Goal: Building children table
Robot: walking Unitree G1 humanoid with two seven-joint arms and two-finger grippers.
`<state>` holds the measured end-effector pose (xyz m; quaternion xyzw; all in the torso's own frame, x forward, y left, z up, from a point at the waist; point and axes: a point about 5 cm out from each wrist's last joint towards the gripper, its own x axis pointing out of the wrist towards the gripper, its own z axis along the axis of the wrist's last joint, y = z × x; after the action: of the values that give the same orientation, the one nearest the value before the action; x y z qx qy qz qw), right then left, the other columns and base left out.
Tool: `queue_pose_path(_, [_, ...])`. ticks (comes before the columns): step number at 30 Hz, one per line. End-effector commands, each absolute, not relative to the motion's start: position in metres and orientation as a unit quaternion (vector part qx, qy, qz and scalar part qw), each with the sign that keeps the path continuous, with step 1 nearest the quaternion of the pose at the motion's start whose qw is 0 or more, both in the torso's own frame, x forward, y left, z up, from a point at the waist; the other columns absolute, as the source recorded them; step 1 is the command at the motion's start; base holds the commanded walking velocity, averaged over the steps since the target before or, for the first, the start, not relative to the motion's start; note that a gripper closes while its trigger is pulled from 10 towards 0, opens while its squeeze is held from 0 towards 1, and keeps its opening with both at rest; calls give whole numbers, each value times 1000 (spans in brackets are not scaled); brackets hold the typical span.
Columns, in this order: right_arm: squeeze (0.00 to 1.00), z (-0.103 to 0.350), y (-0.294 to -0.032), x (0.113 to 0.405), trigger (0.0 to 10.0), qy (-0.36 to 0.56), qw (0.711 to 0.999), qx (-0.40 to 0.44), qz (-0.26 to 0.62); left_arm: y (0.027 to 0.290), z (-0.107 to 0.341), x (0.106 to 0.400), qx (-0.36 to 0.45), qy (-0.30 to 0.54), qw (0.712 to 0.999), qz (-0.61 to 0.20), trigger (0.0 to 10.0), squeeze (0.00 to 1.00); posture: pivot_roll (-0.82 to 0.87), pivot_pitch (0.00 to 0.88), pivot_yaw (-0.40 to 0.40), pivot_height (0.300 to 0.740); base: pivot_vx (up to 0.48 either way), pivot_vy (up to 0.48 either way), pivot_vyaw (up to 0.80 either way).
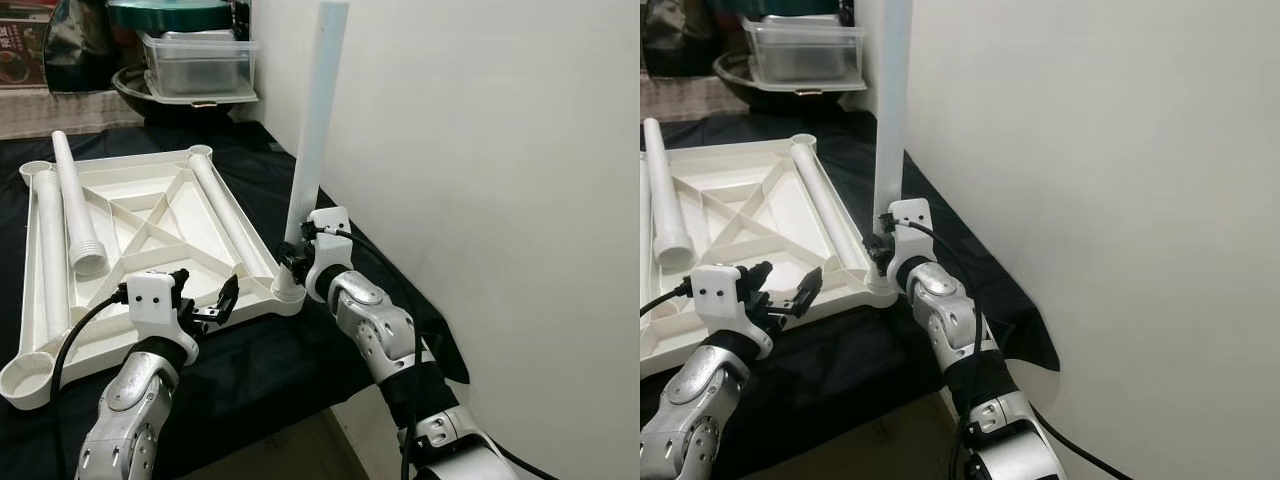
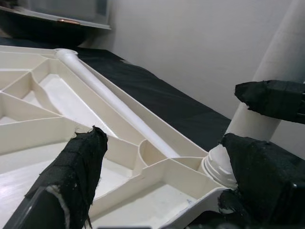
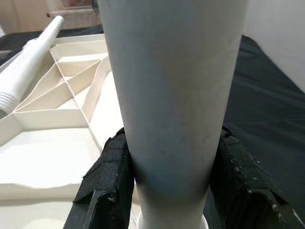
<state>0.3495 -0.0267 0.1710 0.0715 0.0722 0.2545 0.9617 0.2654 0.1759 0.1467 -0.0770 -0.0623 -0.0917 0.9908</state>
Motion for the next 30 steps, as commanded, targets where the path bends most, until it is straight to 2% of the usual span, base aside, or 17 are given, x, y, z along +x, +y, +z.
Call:
queue_pose_path(1, [0, 193, -19, 351, 10000, 21, 951, 112, 288, 173, 144, 267, -78, -57, 991, -98, 10000, 0, 128, 0, -141, 740, 0, 0, 0])
queue_pose_path(2, [0, 193, -19, 351, 10000, 21, 951, 112, 288, 173, 144, 267, -78, -57, 991, -98, 10000, 0, 128, 0, -141, 740, 0, 0, 0])
queue_pose_path(4, [0, 223, -12, 349, 10000, -55, 910, 147, 384, 174, 144, 267, -78, -58, 991, -97, 10000, 0, 128, 0, -142, 740, 0, 0, 0])
queue_pose_path(5, [0, 223, -12, 349, 10000, -55, 910, 147, 384, 174, 144, 267, -78, -58, 991, -97, 10000, 0, 128, 0, -142, 740, 0, 0, 0])
queue_pose_path(8, [0, 247, -9, 344, 10000, -115, 862, 139, 474, 174, 144, 267, -78, -58, 990, -97, 10000, 0, 135, 0, -144, 740, 0, 0, 0])
queue_pose_path(12, [0, 252, -8, 343, 10000, -116, 845, 127, 507, 174, 144, 266, -78, -58, 990, -98, 10000, 0, 137, 0, -146, 740, 0, 0, 0])
queue_pose_path(15, [0, 259, -1, 345, 10000, -121, 818, 91, 554, 175, 144, 266, -78, -58, 991, -96, 10000, 0, 147, 0, -152, 740, 0, 0, 0])
queue_pose_path(19, [0, 256, 4, 345, 10000, -109, 806, 75, 577, 175, 143, 266, -78, -57, 991, -95, 10000, 0, 156, 0, -159, 740, 0, 0, 0])
queue_pose_path(20, [388, 252, 6, 345, 10000, -97, 802, 81, 583, 175, 143, 265, -78, -57, 991, -94, 10000, 0, 162, 0, -161, 740, 0, 0, 0])
queue_pose_path(22, [388, 247, 7, 344, 10000, -90, 800, 79, 587, 175, 143, 265, -78, -57, 991, -94, 10000, 0, 164, 0, -162, 740, 0, 0, 0])
queue_pose_path(23, [1000, 241, 8, 344, 10000, -86, 800, 75, 589, 175, 143, 265, -78, -57, 991, -93, 10000, 0, 166, 0, -159, 740, 0, 0, 0])
queue_pose_path(30, [1000, 217, 3, 336, 10000, -54, 799, 74, 594, 174, 143, 265, -78, -55, 990, -100, 10000, 0, 150, 0, -144, 740, 0, 0, 0])
